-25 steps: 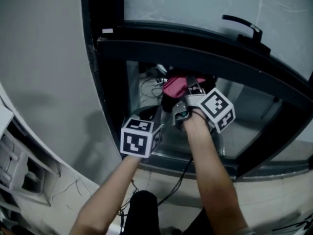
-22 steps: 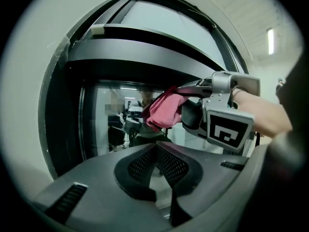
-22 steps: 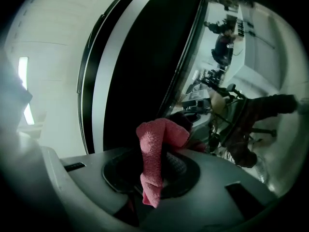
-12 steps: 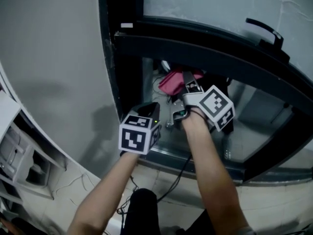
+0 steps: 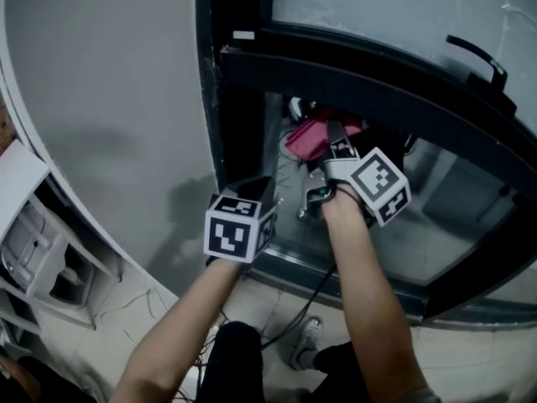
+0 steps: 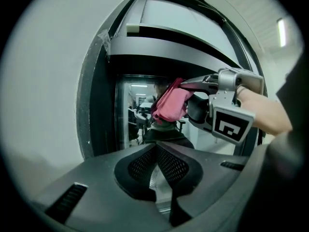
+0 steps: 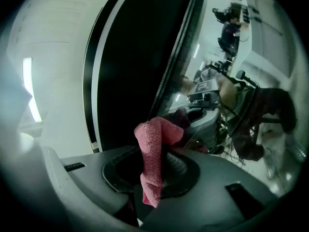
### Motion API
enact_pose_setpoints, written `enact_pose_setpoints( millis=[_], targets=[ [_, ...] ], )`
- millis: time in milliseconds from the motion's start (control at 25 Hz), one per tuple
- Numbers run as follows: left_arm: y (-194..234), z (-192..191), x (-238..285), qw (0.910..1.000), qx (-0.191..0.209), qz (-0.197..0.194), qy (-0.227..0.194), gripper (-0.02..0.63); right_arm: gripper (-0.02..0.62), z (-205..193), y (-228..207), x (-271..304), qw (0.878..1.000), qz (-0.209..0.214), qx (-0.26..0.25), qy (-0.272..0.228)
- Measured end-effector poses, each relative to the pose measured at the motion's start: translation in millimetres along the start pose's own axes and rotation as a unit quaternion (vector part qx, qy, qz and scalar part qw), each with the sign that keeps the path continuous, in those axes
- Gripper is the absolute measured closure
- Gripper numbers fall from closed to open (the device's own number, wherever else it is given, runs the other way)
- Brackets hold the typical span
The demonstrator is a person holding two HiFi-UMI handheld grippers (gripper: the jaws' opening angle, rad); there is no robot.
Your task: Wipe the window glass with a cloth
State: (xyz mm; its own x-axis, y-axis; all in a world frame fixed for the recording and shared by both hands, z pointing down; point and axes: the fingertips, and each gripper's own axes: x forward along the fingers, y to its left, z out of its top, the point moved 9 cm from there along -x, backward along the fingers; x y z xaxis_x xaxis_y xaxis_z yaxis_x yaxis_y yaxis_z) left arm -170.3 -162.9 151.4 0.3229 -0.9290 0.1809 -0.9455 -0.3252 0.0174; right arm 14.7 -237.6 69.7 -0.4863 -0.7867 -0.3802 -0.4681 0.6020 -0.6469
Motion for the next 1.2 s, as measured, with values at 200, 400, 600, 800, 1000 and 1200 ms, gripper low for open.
enact_pose_setpoints(
  millis=[200, 400, 600, 800, 1000, 1200],
  targets=[
    [-9, -8, -7, 0.9996, 0.019, 0.015, 0.015, 0.606, 0.537, -10, -14, -15, 1.0, -0.01, 0.02, -0.016],
    [-7, -30, -7, 0.999, 0.019, 0.014, 0.038, 0.606, 0.537, -28, -30, -25, 0.999, -0.026, 0.027, -0.027],
    [-7, -52, 4, 0.999, 0.003, -0.001, 0.046, 0.606, 0.537, -39, -41, -36, 0.999, -0.027, 0.0, -0.023],
    [-11, -84, 13, 0.9978, -0.018, -0.02, 0.06, 0.606, 0.537, -65, -68, -53, 0.999, -0.043, 0.014, -0.007],
    [-12, -107, 23, 0.9965, -0.03, -0.028, 0.072, 0.606, 0.537, -81, -91, -67, 0.998, -0.065, -0.001, 0.011],
    [-16, -128, 31, 0.9952, -0.038, -0.035, 0.084, 0.606, 0.537, -98, -107, -82, 0.996, -0.086, -0.002, 0.027]
  ],
)
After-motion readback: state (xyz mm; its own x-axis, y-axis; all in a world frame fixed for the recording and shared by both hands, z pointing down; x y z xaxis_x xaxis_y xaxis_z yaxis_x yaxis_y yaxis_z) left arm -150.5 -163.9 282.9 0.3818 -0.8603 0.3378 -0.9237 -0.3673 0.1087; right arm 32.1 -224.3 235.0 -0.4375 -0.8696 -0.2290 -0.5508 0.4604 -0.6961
